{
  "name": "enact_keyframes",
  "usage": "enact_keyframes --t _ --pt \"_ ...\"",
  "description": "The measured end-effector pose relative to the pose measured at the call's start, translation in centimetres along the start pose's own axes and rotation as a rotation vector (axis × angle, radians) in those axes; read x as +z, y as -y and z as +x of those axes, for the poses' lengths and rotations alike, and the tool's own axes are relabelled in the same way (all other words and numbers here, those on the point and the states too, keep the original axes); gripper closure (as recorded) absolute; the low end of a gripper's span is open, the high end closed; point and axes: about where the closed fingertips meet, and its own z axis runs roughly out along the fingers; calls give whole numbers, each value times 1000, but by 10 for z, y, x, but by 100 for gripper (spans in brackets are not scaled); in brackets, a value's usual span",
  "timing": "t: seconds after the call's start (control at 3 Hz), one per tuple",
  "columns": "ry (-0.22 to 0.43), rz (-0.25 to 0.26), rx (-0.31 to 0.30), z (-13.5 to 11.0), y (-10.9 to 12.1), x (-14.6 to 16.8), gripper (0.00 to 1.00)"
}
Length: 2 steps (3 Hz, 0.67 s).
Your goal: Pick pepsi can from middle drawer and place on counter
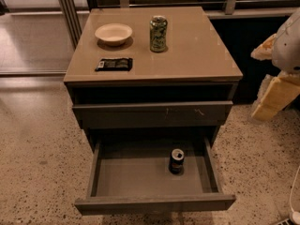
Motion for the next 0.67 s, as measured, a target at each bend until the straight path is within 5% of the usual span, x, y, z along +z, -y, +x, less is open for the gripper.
enact_keyframes --t 0.67 --pt "170 -33 71 3 -9 127 65"
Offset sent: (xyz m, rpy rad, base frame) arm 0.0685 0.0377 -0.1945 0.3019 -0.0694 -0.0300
